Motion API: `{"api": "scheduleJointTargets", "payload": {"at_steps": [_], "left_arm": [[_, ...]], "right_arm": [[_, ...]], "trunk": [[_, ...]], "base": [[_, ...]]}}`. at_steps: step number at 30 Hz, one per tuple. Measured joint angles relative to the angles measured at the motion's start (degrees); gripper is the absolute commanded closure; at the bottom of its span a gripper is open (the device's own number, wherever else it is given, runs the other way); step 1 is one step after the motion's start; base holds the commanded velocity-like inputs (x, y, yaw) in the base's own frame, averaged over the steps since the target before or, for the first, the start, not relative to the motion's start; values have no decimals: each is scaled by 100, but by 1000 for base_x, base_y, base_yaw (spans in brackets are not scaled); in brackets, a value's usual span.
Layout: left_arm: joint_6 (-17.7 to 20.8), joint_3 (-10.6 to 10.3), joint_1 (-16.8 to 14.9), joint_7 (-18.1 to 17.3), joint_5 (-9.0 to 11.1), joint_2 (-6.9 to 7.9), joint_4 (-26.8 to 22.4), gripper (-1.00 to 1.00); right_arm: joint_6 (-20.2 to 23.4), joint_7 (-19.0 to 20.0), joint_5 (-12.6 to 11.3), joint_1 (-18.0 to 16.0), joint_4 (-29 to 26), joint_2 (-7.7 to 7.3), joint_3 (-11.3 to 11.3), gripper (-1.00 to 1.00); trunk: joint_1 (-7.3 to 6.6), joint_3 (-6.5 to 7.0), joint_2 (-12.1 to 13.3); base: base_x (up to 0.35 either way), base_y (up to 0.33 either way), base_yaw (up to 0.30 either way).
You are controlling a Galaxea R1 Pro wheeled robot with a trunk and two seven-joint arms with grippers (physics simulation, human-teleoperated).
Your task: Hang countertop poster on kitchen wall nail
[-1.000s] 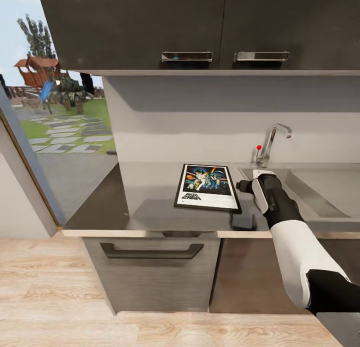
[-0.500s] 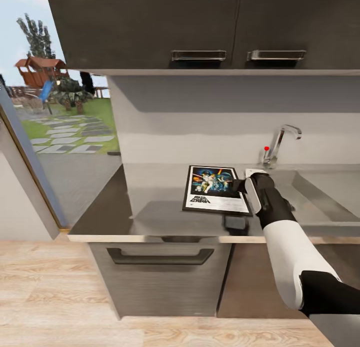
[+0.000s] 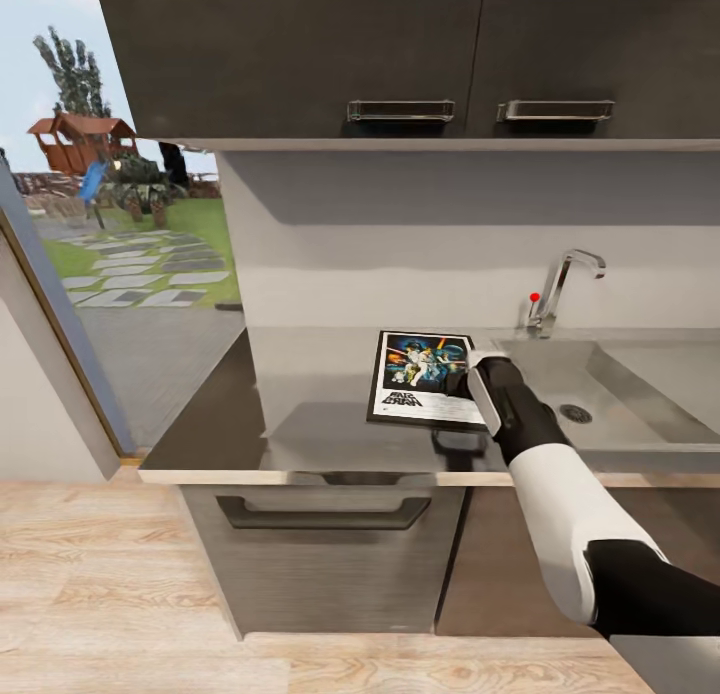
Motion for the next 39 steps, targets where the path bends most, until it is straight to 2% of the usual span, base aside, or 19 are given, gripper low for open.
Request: {"api": "scheduleJointTargets", "payload": {"at_steps": [9, 39], "left_arm": [[0, 0, 0, 0, 0, 0, 0, -100], [0, 0, 0, 0, 0, 0, 9, -100]], "right_arm": [[-15, -36, 47, 0, 87, 10, 115, -100], [-21, -51, 70, 0, 237, -2, 121, -100]], "trunk": [[0, 0, 0], [0, 0, 0]], "base": [[0, 0, 0], [-36, 0, 0]]}}
